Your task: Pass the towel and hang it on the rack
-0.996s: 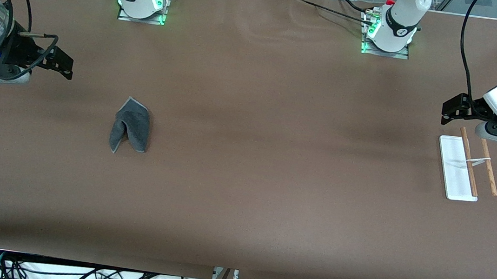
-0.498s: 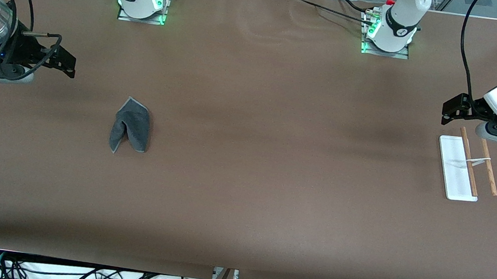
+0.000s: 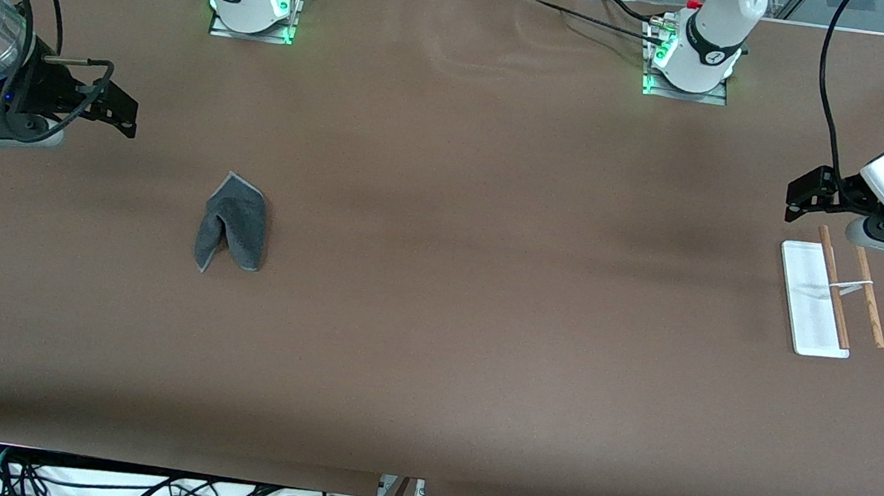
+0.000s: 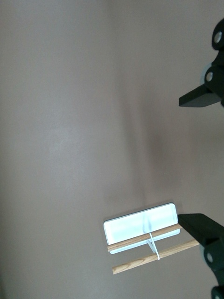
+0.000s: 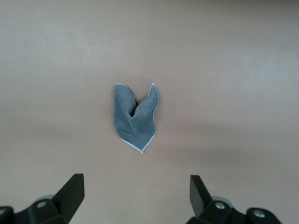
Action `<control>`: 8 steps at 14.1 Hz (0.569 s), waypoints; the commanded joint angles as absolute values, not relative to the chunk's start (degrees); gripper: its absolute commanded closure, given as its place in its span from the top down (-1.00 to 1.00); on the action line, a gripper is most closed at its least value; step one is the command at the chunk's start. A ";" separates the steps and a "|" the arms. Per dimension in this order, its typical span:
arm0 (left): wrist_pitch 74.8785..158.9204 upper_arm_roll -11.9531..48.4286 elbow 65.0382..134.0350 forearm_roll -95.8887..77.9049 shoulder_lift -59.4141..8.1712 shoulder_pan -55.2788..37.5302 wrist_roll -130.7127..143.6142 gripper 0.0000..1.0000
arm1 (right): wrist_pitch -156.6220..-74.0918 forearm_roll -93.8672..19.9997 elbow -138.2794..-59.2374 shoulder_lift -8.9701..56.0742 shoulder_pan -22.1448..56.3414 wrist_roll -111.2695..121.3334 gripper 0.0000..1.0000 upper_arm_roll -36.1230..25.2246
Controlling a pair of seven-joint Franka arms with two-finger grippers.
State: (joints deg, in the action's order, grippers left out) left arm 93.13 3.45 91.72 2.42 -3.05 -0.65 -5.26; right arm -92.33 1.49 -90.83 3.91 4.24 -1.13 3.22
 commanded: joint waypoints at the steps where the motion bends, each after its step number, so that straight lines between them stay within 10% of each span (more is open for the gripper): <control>1: 91.76 3.43 89.82 1.76 -3.87 -0.62 -5.19 1.00 | -91.23 2.46 -90.44 3.60 4.39 -2.11 0.99 3.52; 8: 91.76 3.43 89.82 1.67 -3.95 -0.70 -5.27 1.00 | -92.02 2.55 -90.18 4.04 5.19 -2.11 0.99 3.78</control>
State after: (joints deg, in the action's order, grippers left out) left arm 93.13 3.45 91.72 2.42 -3.06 -0.65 -5.26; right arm -92.29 1.50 -90.83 3.92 4.70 -1.17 3.44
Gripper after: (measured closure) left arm 0.000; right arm 0.000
